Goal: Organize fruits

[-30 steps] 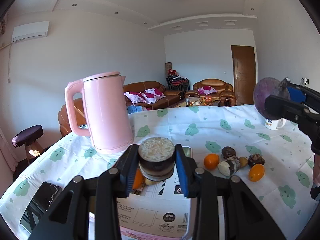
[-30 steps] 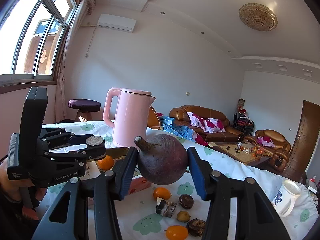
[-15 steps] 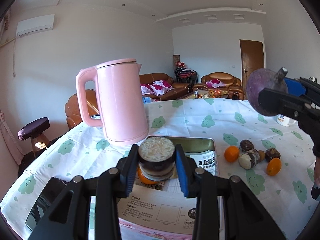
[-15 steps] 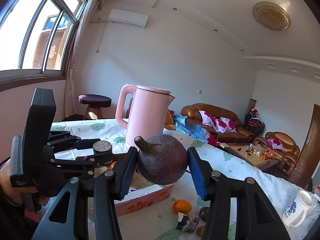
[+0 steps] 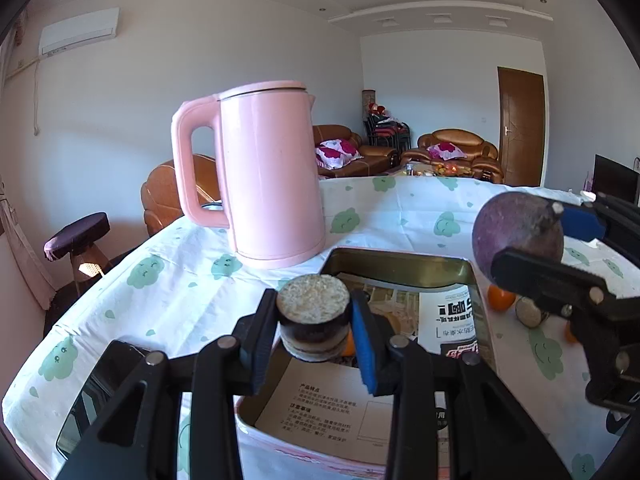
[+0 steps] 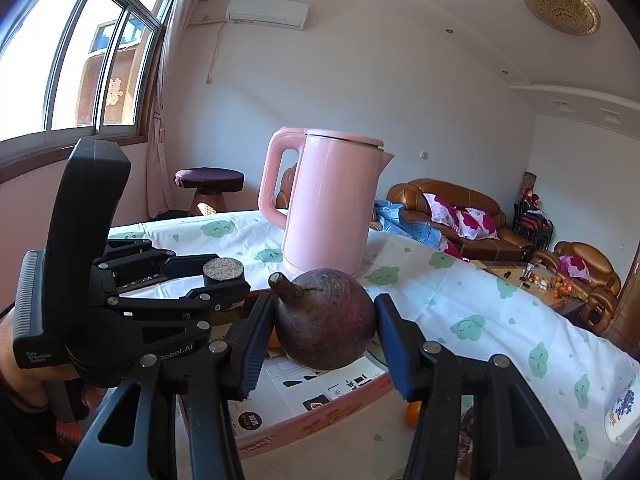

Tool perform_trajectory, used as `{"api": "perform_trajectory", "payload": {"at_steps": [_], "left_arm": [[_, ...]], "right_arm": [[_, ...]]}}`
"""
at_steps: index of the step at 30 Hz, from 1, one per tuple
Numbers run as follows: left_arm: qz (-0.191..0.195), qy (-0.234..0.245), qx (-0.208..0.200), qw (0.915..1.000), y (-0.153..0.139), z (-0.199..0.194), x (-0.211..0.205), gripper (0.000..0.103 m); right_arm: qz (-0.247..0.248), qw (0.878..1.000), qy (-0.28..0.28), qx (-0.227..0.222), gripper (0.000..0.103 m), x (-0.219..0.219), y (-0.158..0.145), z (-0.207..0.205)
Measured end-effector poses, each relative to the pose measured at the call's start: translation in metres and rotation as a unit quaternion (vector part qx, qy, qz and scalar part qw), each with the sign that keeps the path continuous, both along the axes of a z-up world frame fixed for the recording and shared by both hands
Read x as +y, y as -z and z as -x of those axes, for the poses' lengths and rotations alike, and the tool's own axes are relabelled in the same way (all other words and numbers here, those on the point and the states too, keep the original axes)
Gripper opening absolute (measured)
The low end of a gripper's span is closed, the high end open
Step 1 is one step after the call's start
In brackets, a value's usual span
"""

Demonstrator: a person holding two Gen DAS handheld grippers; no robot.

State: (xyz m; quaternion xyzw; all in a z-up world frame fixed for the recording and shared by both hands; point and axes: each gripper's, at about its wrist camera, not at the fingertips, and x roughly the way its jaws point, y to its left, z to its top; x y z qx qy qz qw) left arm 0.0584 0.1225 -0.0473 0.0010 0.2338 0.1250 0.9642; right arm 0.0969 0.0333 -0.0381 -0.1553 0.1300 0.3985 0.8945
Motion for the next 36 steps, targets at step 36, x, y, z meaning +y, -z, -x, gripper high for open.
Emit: {"api": "perform_trajectory", "payload": {"at_steps": [36], "left_arm": [[-0.002,0.013,0.094,0.9955,0.02,-0.031,0.002,0.037]], "right_arm": [[0.063,0.989,0.008,0.132,0.053,0.037,0.043,-0.037]]}}
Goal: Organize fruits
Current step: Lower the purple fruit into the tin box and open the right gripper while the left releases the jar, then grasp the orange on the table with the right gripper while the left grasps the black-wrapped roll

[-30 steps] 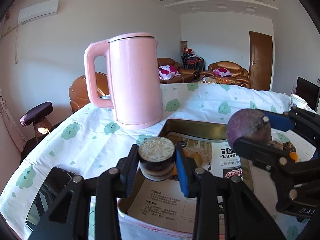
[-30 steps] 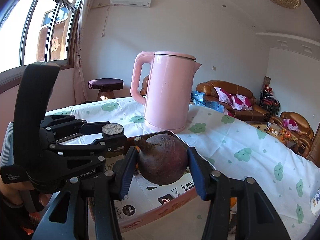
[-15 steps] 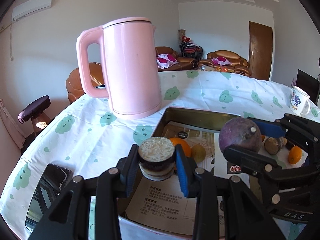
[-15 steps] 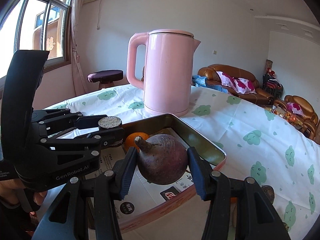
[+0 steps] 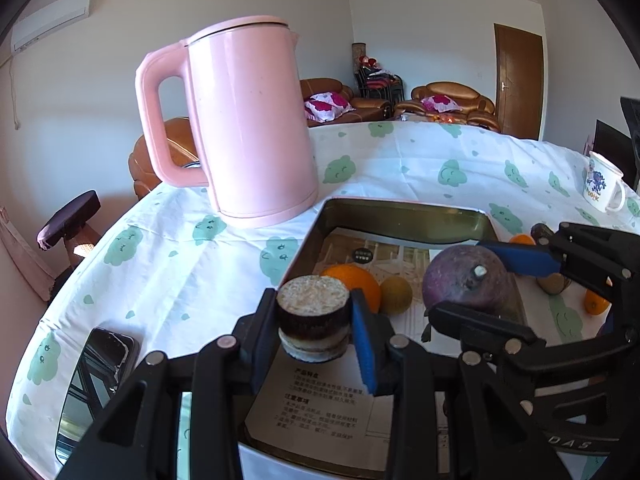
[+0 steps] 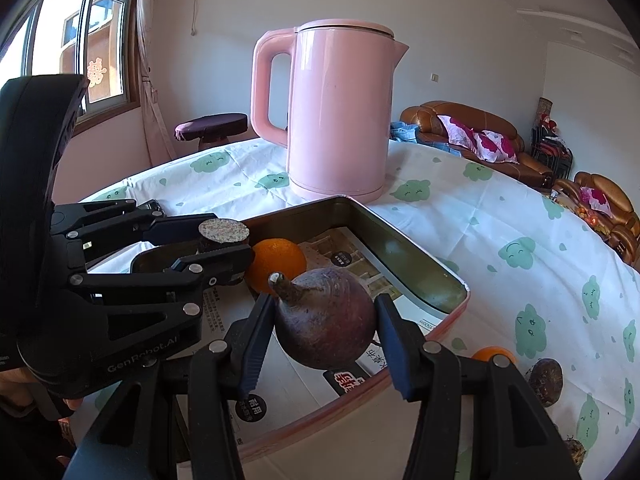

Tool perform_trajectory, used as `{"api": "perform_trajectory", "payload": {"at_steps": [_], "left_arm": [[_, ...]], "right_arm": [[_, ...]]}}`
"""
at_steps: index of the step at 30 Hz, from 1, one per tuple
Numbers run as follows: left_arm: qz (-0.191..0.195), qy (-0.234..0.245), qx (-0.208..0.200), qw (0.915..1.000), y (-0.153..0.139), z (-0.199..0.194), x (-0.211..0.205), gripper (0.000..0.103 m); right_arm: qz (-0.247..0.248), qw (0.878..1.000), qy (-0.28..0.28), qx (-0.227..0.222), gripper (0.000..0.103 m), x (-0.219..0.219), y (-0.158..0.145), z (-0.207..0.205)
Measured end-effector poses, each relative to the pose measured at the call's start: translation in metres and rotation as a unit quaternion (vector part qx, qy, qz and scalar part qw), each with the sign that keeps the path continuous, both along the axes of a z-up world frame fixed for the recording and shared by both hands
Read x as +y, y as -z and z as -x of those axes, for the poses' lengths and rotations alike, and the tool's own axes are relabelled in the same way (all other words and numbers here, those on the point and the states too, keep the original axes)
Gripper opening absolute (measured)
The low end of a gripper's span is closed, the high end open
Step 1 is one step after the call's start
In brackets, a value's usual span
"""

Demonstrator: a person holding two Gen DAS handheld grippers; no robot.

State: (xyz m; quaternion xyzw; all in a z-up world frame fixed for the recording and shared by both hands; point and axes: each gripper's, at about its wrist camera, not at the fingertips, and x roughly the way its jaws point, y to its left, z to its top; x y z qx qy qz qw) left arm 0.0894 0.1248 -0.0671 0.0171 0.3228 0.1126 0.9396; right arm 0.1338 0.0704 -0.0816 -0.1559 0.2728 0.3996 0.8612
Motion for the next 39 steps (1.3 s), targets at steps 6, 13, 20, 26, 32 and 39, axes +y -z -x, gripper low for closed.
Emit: {"api": "perform_trajectory", "payload": {"at_steps": [6,13,20,26,32,39], "left_arm": [[-0.002,0.0,0.002,1.0,0.0,0.0,0.0,0.037],[-0.002,0.001,0.003,1.0,0.001,-0.001,0.0,0.037],[-0.002,0.0,0.003,1.0,0.001,-0.001,0.0,0.037],[-0.01,-0.011,-0.016,0.9998,-0.002,0.005,-0.001,0.046],[-0.001,-0.017,-0.065,0.9977,-0.013,0.023,-0.002,0.074],[0.001,0.027,-0.088,0.9957,-0.025,0.035,-0.038,0.075]], "right_arm": [[0.009,1.0,0.002,0.016,0.053,0.002,0.003,-0.005],[0.01,1.0,0.001,0.023,0.053,0.003,0.004,-0.006],[0.009,1.0,0.0,0.024,0.053,0.002,0.004,-0.006],[0.001,1.0,0.006,0.021,0.061,0.0,0.003,-0.008],[-0.025,0.999,0.031,0.0,0.066,-0.019,-0.004,-0.002],[-0.018,0.996,0.084,-0.034,0.066,-0.081,-0.019,0.012]]}}
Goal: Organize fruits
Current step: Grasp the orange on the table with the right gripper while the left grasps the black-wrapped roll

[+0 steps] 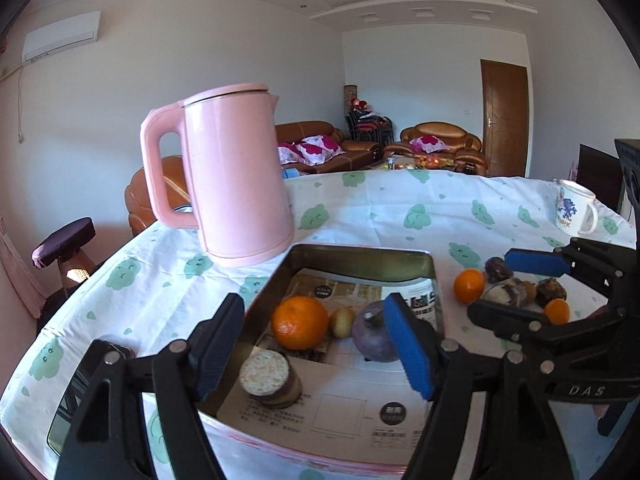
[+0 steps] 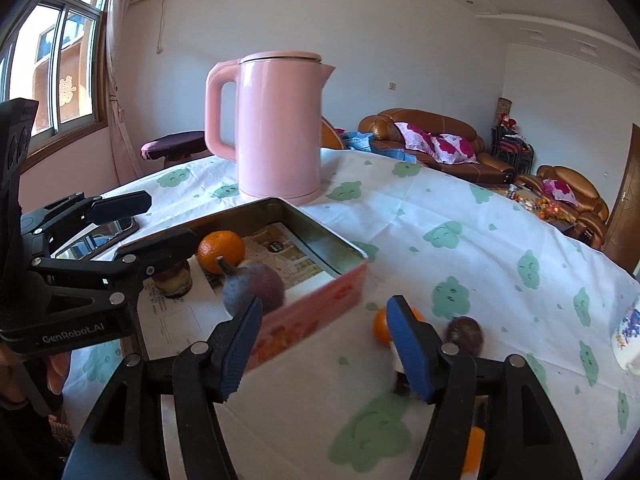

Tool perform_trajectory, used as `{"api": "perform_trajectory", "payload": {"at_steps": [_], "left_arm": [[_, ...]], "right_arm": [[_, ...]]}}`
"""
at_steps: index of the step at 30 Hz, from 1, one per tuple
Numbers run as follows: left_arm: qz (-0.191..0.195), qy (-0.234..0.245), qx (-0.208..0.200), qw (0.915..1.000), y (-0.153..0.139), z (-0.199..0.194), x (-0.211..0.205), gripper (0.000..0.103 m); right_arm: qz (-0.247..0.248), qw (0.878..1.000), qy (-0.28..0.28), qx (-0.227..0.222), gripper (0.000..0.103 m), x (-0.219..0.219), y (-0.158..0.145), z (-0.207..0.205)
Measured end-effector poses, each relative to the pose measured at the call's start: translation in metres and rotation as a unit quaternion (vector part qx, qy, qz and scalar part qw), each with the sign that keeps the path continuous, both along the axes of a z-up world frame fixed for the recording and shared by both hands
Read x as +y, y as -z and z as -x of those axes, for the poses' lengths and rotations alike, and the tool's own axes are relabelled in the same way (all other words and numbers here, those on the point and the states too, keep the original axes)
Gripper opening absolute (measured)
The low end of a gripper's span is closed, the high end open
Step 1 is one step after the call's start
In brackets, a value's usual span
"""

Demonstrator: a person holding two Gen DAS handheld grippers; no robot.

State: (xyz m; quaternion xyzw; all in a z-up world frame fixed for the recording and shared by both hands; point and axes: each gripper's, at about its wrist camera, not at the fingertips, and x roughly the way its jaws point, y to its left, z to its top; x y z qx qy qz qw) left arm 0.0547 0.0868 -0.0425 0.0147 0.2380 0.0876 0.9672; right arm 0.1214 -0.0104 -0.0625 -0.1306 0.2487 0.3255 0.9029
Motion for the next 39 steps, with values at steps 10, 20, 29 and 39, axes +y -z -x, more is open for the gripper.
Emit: {"api": "perform_trajectory", "payload": {"at_steps": [10,20,29,39], "left_arm": [[-0.014,0.076,0.016,0.9969,0.005,-0.005,-0.064,0.076],[-0.026,0.096,0.035,0.9944,0.011,-0.016,-0.087,0.079],[-0.026,0.107,0.044,0.993,0.013,-0.023,-0.092,0.081],[-0.013,0.131,0.066,0.9892,0.013,-0.039,-0.111,0.081]], "right_arm": [[0.015,0.996,0.088,0.0,0.066,-0.085,0.008,0.004],[0.042,0.995,0.075,0.043,0.066,-0.083,0.024,-0.005],[0.076,0.989,0.059,0.108,0.046,-0.071,0.044,-0.021],[0.054,0.992,0.099,0.055,0.046,-0.09,0.027,-0.014]]}}
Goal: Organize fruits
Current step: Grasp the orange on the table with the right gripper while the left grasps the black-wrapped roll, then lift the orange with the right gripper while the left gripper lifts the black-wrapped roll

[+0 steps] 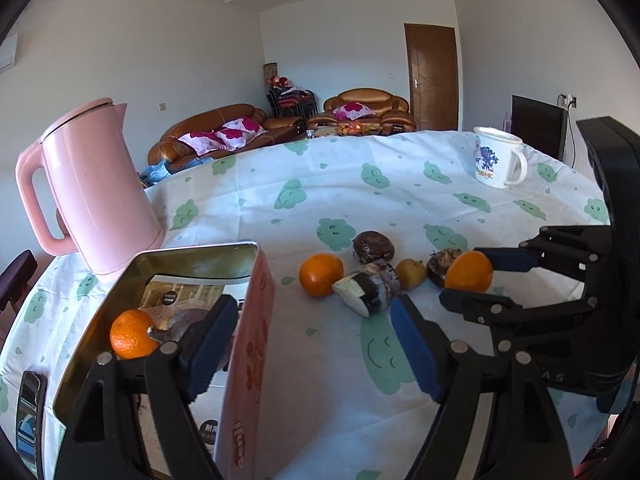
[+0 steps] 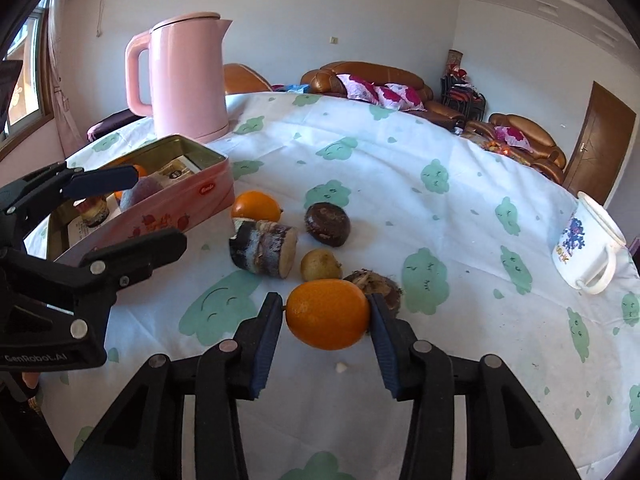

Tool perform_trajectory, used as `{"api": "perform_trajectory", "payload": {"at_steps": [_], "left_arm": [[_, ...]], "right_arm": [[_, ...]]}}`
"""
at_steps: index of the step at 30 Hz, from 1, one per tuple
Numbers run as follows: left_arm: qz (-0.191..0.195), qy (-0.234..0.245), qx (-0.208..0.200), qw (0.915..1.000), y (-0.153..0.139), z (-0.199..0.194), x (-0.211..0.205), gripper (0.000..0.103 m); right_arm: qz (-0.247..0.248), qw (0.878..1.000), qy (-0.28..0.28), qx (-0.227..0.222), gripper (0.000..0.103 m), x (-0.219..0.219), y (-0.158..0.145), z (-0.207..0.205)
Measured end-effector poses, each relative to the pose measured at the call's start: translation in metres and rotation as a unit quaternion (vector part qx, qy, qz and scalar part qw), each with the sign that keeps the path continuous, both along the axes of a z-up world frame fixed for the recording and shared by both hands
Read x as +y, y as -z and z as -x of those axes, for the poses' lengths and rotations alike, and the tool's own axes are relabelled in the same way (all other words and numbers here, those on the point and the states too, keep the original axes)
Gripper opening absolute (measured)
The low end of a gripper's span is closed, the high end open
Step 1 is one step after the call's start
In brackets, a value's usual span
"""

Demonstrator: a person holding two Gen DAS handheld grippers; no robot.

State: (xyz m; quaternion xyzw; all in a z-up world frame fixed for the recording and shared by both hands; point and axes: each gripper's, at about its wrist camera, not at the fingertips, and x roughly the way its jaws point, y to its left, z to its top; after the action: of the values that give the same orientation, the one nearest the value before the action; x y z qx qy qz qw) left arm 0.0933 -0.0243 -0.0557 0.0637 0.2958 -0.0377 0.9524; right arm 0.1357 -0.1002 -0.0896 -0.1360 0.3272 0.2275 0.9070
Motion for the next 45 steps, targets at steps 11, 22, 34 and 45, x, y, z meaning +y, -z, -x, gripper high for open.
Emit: {"api": "perform_trajectory", "payload": {"at_steps": [11,22,34,45], "left_arm": [[0.011,-0.005,0.059,0.9982,0.016,-0.045,-0.029,0.081],[0.022,-0.013,0.107,0.9939,0.029,-0.071,-0.032,0.065],[0.038,0.007,0.079,0.9961,0.021,-0.06,-0.031,0.056],[0.025,0.011,0.039,0.9989,0.012,-0.049,-0.035,0.056]], "right_arm": [[-0.01,0.997,0.066,-0.028,0.046,-0.028,-0.01,-0.025],[-0.023,0.998,0.058,-0.028,0.046,-0.031,-0.009,-0.024],[-0.047,0.997,0.049,-0.038,0.046,-0.037,-0.014,-0.02],[-0.056,0.996,0.038,-0.056,0.046,-0.038,-0.018,-0.013]]}}
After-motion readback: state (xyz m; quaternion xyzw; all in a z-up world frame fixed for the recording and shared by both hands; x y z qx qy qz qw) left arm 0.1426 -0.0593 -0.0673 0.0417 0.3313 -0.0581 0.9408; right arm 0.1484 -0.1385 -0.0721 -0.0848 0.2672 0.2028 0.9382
